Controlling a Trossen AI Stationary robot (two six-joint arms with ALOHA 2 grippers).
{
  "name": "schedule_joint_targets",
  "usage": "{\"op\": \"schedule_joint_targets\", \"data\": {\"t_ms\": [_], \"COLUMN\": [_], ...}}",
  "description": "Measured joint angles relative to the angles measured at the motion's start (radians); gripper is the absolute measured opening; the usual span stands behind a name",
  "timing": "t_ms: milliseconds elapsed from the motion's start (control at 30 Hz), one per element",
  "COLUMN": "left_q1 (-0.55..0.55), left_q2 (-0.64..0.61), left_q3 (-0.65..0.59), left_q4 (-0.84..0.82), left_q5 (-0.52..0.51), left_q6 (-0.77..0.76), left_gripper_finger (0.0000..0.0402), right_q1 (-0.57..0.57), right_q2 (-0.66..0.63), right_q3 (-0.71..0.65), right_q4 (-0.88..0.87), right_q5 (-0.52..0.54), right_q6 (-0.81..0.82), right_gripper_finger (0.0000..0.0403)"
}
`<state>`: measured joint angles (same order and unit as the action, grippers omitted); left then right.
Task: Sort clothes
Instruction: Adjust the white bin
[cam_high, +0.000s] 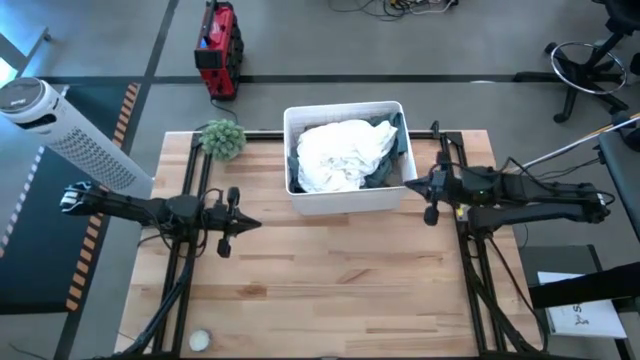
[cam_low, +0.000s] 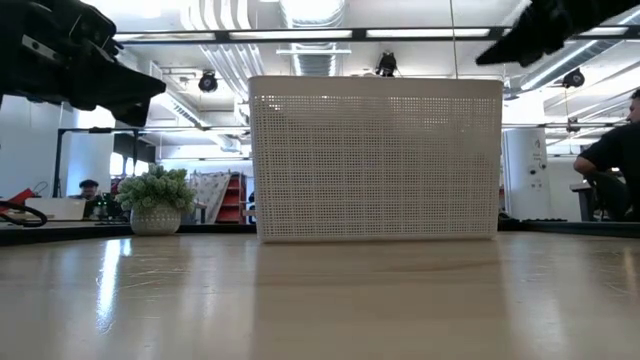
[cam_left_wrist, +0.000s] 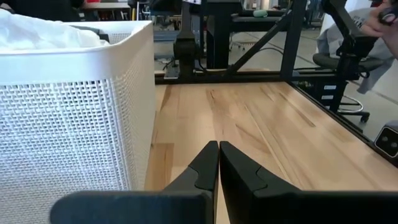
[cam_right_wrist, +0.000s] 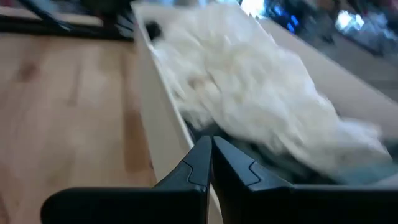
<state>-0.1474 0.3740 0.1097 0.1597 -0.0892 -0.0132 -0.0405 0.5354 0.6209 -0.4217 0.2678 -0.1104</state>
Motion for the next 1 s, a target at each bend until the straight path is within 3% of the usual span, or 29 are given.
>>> {"op": "schedule_joint_targets", "data": {"t_ms": [267, 467, 1000], "left_q1": [0.0, 0.0, 0.0], "left_q2": [-0.063, -0.112, -0.175], "left_q3": [0.0, 0.0, 0.0], "left_q4": [-0.07, -0.107, -0.195], "left_q5": [-0.008, -0.018, -0.026], "left_q6": [-0.003, -0.005, -0.049], "left_gripper_finger": [0.0, 0.0, 0.0], "right_q1": [0.006, 0.006, 0.005], "right_q2": [-0.075, -0.132, -0.102], "right_q3": [0.014, 0.019, 0.027], "right_q4": [-0.208, -0.238, -0.254], "right_q5": [0.127, 0.128, 0.129], "right_q6": [0.091, 0.112, 0.123], "right_gripper_finger": [0.0, 0.0, 0.0]}}
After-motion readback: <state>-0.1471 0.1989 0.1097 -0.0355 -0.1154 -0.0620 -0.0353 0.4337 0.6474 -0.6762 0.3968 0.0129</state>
